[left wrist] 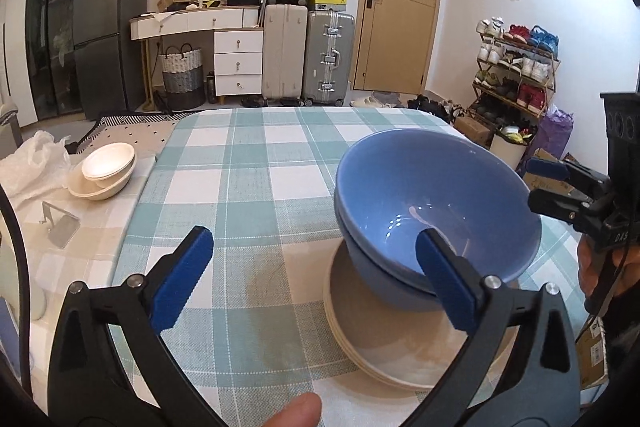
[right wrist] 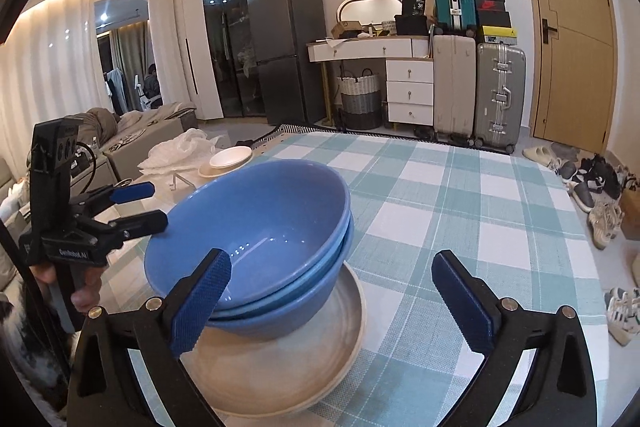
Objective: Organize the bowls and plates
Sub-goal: 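Lower the bowl stack onto the cream plates and open the right gripper, then withdraw the right gripper from the bowls on the plates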
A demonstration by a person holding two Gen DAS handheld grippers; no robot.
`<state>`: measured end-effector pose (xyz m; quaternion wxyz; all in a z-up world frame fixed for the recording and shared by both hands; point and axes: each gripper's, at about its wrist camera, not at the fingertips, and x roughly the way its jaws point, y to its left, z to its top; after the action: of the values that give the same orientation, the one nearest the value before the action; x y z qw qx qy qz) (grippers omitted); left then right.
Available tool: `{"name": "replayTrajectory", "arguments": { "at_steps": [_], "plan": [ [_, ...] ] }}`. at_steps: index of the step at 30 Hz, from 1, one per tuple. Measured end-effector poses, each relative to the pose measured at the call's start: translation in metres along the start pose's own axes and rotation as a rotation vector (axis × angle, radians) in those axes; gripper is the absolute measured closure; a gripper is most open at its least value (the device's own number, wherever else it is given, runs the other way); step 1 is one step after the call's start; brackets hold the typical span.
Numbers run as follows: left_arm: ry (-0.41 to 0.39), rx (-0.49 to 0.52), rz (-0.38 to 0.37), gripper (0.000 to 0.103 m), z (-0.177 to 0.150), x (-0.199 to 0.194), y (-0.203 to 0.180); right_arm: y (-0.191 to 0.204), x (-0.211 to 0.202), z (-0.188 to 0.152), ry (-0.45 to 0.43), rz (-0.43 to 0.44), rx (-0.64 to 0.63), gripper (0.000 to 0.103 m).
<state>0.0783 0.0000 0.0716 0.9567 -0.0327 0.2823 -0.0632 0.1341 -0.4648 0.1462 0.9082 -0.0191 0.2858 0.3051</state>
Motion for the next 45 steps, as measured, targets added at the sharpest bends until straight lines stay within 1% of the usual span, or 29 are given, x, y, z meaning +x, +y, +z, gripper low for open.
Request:
{"name": "replayTrajectory", "arguments": {
  "at_steps": [3,5,11,15,19,27,30,32,37,45],
  "plan": [
    [-0.038,-0.006,0.030,0.002,-0.004,-0.013,0.003,0.000,-0.005,-0.007,-0.012,-0.001,0.006,0.001],
    [-0.059,-0.007,0.036,0.002,-0.008,-0.021,0.003,0.002,-0.009,-0.011,-0.024,-0.006,0.005,0.001],
    [-0.084,-0.002,0.046,0.002,-0.020,-0.041,-0.002,0.009,-0.030,-0.025,-0.067,-0.016,0.013,0.001],
    [-0.089,-0.011,0.033,0.002,-0.030,-0.054,-0.010,0.012,-0.048,-0.036,-0.106,-0.026,0.022,0.001],
    [-0.096,-0.002,0.045,0.002,-0.044,-0.067,-0.020,0.016,-0.064,-0.049,-0.116,-0.037,0.035,0.001],
    [-0.110,0.018,0.032,0.002,-0.069,-0.090,-0.039,0.029,-0.092,-0.065,-0.132,-0.066,0.015,0.001],
    [-0.110,0.020,0.037,0.002,-0.071,-0.094,-0.040,0.033,-0.102,-0.070,-0.141,-0.070,0.022,0.001],
    [-0.111,0.011,0.039,0.002,-0.075,-0.099,-0.041,0.037,-0.107,-0.073,-0.149,-0.086,0.018,0.001],
    [-0.114,-0.008,0.041,0.002,-0.081,-0.109,-0.041,0.048,-0.120,-0.078,-0.161,-0.090,0.010,0.001],
    [-0.121,-0.007,0.065,0.002,-0.085,-0.125,-0.048,0.057,-0.134,-0.088,-0.161,-0.099,0.008,0.000]
  ]
}}
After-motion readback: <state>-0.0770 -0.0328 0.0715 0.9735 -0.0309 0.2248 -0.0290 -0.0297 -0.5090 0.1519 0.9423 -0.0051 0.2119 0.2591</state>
